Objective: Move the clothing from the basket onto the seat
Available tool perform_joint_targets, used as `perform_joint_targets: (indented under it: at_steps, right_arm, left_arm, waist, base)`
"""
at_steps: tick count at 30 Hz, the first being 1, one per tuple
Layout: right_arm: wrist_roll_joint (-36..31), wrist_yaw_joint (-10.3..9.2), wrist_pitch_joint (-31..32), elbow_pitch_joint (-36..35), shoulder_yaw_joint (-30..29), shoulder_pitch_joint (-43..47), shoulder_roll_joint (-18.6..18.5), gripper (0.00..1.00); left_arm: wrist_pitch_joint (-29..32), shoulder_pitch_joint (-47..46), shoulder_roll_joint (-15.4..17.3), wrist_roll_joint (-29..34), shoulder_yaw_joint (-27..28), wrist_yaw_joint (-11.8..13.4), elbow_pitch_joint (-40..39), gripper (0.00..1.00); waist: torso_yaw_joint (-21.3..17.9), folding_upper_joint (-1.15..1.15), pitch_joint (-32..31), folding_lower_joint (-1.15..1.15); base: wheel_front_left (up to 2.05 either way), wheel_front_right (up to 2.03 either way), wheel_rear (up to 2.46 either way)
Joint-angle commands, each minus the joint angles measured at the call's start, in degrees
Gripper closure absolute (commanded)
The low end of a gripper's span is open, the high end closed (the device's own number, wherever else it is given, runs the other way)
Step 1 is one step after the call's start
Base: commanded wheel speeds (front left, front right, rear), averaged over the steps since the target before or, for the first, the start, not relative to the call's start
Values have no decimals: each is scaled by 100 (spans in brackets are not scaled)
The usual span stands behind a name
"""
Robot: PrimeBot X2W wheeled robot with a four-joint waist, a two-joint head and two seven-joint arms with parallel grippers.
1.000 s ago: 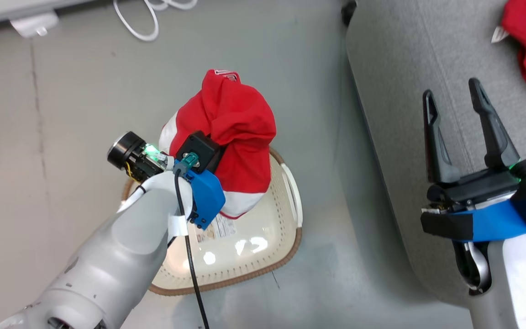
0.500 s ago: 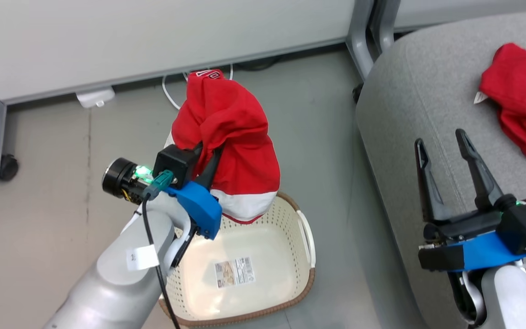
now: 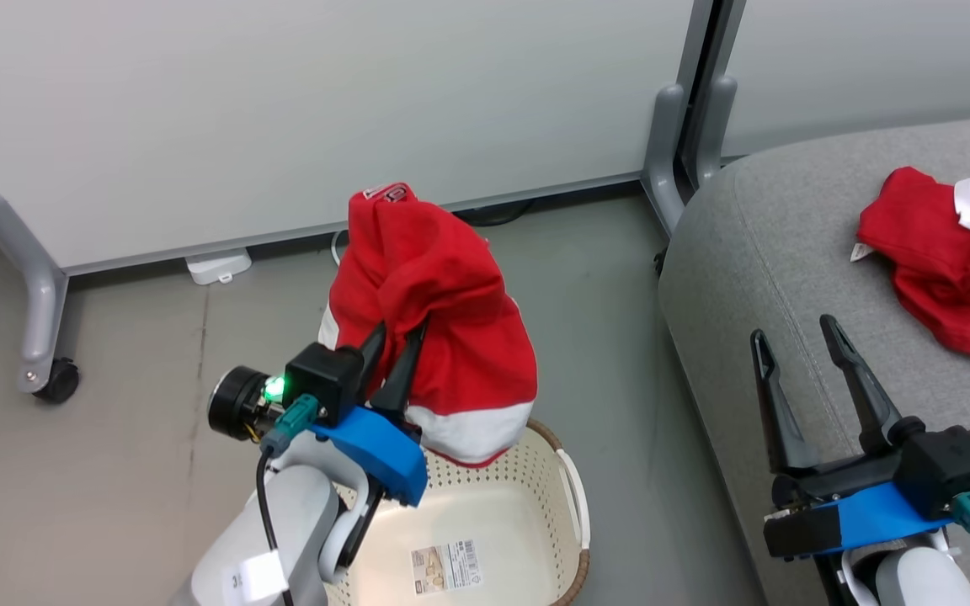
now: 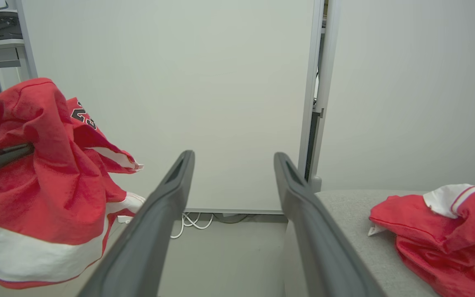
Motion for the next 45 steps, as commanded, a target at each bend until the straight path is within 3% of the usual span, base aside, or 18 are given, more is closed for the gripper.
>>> perform_joint_targets:
  at_steps: [1,10,24,36,45]
  right_arm:
    - [16,1,-1,28,10,108,24,0]
    - [54,1,-1,120,66,245,92,0]
    - [125,1,-1,128,263,141,92,0]
    - [252,1,-1,424,1740,-522,-33,0]
    - [178,1,-1,1415,2470,-1424,-145,0]
  left_arm:
    - [-29,141,-9,70,75,30,-112,100]
    - [-28,577,-49,290,274,25,-601,100]
    - [-29,608,-53,484,433,-87,-674,100]
    - [-29,436,-170,621,423,-169,-653,100]
    - [-29,250,-322,761,370,-251,-719,100]
  waist:
    - [26,-1,-83,1]
    - [114,-1,-224,1]
    - [194,-1,-268,1]
    - [323,-1,-166,1]
    - [471,-1,42,1]
  base:
    - [0,0,0]
    - [0,0,0]
    - [0,0,0]
    - [0,0,0]
    - [0,0,0]
